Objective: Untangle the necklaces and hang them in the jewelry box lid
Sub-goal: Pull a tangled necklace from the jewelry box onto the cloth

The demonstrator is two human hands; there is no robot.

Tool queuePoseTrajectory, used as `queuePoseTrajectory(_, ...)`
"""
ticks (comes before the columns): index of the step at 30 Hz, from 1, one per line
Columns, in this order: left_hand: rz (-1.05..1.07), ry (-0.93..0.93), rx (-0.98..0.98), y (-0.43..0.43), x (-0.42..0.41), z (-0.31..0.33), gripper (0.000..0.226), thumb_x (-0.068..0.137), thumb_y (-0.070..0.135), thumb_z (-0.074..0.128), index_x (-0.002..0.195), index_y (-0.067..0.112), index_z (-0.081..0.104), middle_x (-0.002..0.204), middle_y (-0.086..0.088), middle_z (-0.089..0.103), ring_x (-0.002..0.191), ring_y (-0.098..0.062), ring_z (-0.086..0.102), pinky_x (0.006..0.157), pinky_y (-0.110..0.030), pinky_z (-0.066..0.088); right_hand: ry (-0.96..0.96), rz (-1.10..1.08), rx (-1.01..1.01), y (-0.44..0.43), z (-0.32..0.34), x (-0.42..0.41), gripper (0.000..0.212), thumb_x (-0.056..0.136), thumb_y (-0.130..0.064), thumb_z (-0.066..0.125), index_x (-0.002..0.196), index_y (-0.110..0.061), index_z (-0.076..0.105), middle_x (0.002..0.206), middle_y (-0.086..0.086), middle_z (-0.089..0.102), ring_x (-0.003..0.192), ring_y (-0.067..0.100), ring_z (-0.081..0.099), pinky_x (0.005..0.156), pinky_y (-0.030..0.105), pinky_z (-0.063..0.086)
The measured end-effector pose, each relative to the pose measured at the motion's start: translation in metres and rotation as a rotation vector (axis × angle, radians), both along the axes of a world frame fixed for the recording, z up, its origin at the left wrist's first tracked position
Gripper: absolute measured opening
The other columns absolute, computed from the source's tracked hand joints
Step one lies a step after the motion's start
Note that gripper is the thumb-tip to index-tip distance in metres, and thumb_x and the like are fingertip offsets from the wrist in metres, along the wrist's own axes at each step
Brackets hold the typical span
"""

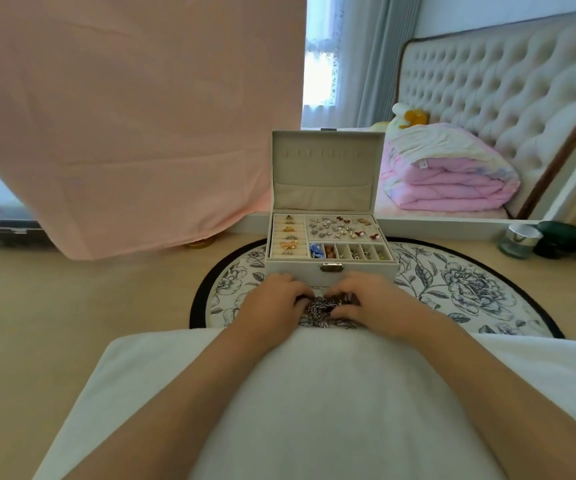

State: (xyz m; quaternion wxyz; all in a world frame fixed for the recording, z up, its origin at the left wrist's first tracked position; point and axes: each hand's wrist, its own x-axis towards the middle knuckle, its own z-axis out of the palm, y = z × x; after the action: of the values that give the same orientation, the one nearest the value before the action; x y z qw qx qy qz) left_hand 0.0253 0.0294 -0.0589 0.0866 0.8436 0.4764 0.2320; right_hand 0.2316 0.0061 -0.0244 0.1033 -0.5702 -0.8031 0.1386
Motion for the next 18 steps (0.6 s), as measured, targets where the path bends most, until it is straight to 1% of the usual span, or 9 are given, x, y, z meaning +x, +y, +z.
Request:
queuePoseTrajectory(2,0.013,-0.011,0.001,-0.002,0.000,0.001,0.024,0.099,0.027,0.057,0.119,0.026,0.071,0.112,0.005,0.064,0.108,-0.016,0.055,0.091,-0.037,0.050,0.005,-0.052,0.006,-0.005,0.003,0.007,0.030,0.090,-0.036,0.072,0.119,-0.026,0.070,0.112,-0.006,0.065,0.094,0.008,0.055,0.082,0.022,0.043)
queuePoseTrajectory(4,0.029,-0.017,0.017,-0.005,-0.001,0.002,0.025,0.099,0.026,0.057,0.121,0.026,0.069,0.115,0.007,0.064,0.107,-0.015,0.056,0.089,-0.035,0.050,-0.022,-0.117,0.015,-0.009,0.005,0.014,0.024,0.091,-0.036,0.071,0.113,-0.025,0.070,0.107,-0.004,0.067,0.096,0.013,0.060,0.085,0.027,0.049)
queuePoseTrajectory(7,0.021,-0.028,0.082,-0.009,-0.001,0.005,0.024,0.099,0.027,0.057,0.121,0.029,0.067,0.115,0.013,0.063,0.102,-0.009,0.056,0.083,-0.032,0.051,-0.171,-0.183,0.003,-0.013,0.010,0.021,0.023,0.094,-0.037,0.067,0.114,-0.026,0.067,0.102,-0.006,0.063,0.099,0.017,0.061,0.085,0.029,0.050)
queuePoseTrajectory(10,-0.048,-0.037,0.055,-0.010,-0.001,0.006,0.019,0.097,0.034,0.060,0.115,0.034,0.067,0.106,0.019,0.059,0.091,-0.003,0.054,0.079,-0.029,0.051,-0.407,-0.201,0.043,-0.013,0.016,0.019,0.029,0.095,-0.037,0.062,0.123,-0.030,0.062,0.115,-0.005,0.064,0.108,0.020,0.061,0.086,0.031,0.051)
queuePoseTrajectory(11,-0.078,-0.029,0.033,-0.009,-0.001,0.006,0.019,0.096,0.039,0.062,0.114,0.036,0.067,0.103,0.021,0.056,0.091,-0.002,0.052,0.080,-0.030,0.051,-0.439,-0.187,0.076,-0.013,0.017,0.017,0.032,0.095,-0.036,0.061,0.127,-0.031,0.060,0.120,-0.006,0.063,0.112,0.020,0.060,0.086,0.031,0.050)
queuePoseTrajectory(12,-0.101,-0.017,0.016,-0.008,-0.001,0.006,0.021,0.094,0.044,0.063,0.113,0.038,0.067,0.103,0.022,0.055,0.093,-0.001,0.049,0.081,-0.030,0.051,-0.422,-0.153,0.104,-0.012,0.017,0.014,0.035,0.095,-0.034,0.060,0.130,-0.033,0.057,0.125,-0.007,0.060,0.116,0.019,0.058,0.089,0.031,0.048)
queuePoseTrajectory(14,-0.125,0.018,-0.001,-0.004,0.000,0.004,0.027,0.089,0.052,0.065,0.114,0.040,0.068,0.106,0.021,0.056,0.101,-0.002,0.047,0.085,-0.032,0.049,-0.298,-0.065,0.115,-0.009,0.014,0.012,0.038,0.094,-0.029,0.060,0.131,-0.037,0.058,0.131,-0.012,0.057,0.121,0.015,0.054,0.098,0.032,0.046)
queuePoseTrajectory(16,-0.149,0.028,-0.020,0.001,0.000,0.003,0.030,0.087,0.053,0.067,0.115,0.041,0.068,0.108,0.022,0.055,0.108,-0.002,0.044,0.088,-0.031,0.046,-0.191,-0.022,0.069,-0.007,0.011,0.014,0.036,0.094,-0.026,0.061,0.127,-0.041,0.062,0.128,-0.017,0.058,0.118,0.010,0.055,0.101,0.032,0.045)
queuePoseTrajectory(18,-0.186,0.019,-0.068,0.006,-0.002,0.003,0.031,0.087,0.050,0.069,0.117,0.041,0.068,0.109,0.024,0.054,0.110,-0.002,0.042,0.089,-0.026,0.040,-0.140,-0.005,0.034,-0.004,0.006,0.020,0.033,0.093,-0.029,0.065,0.123,-0.044,0.066,0.121,-0.021,0.059,0.111,0.008,0.056,0.100,0.032,0.046)
